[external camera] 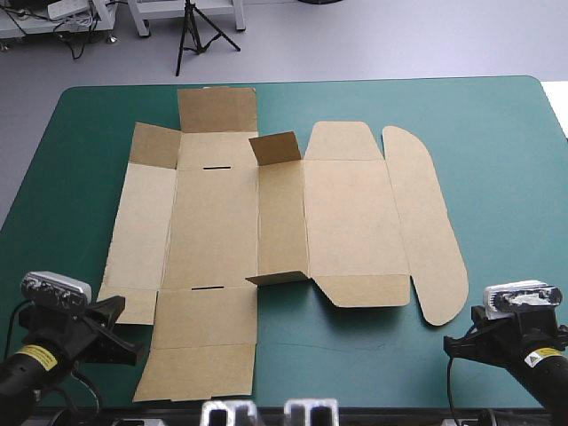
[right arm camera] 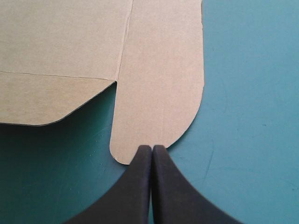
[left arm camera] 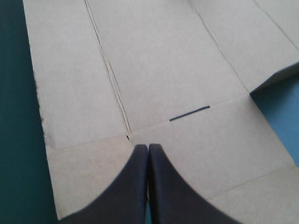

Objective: Fold the box

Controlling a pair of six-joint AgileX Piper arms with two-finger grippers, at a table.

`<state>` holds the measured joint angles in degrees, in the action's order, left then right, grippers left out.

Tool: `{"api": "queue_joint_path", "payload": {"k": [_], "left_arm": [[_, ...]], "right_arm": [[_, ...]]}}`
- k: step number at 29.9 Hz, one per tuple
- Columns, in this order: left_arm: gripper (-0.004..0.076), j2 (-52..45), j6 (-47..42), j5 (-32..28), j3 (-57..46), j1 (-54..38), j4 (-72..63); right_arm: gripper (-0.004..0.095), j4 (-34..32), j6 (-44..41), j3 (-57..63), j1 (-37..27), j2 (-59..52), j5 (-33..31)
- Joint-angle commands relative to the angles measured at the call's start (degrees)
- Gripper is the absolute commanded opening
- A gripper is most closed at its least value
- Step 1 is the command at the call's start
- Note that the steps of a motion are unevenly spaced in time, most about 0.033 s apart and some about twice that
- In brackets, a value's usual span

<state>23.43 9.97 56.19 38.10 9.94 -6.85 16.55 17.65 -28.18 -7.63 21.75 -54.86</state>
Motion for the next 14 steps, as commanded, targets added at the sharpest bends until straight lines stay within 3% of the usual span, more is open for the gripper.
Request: {"api": "queue_joint_path", "payload": {"k": [1, 7, 14], "left_arm": [[-0.0009, 4.98, 0.13, -3.9, 6.9, 0.35, -0.68], [-0.0009, 12.95, 0.13, -4.22, 11.68, 0.35, -0.05], [-0.0009, 21.74, -3.12, -11.2, 11.84, 0.13, 5.57]], "right_arm": [[-0.0018, 1.2, 0.21, -1.55, -0.11, 0.6, 2.78], [-0.0019, 1.2, 0.21, -1.55, -0.11, 0.6, 2.78], [-0.0018, 1.2, 0.21, -1.55, -0.11, 0.6, 2.78]]}}
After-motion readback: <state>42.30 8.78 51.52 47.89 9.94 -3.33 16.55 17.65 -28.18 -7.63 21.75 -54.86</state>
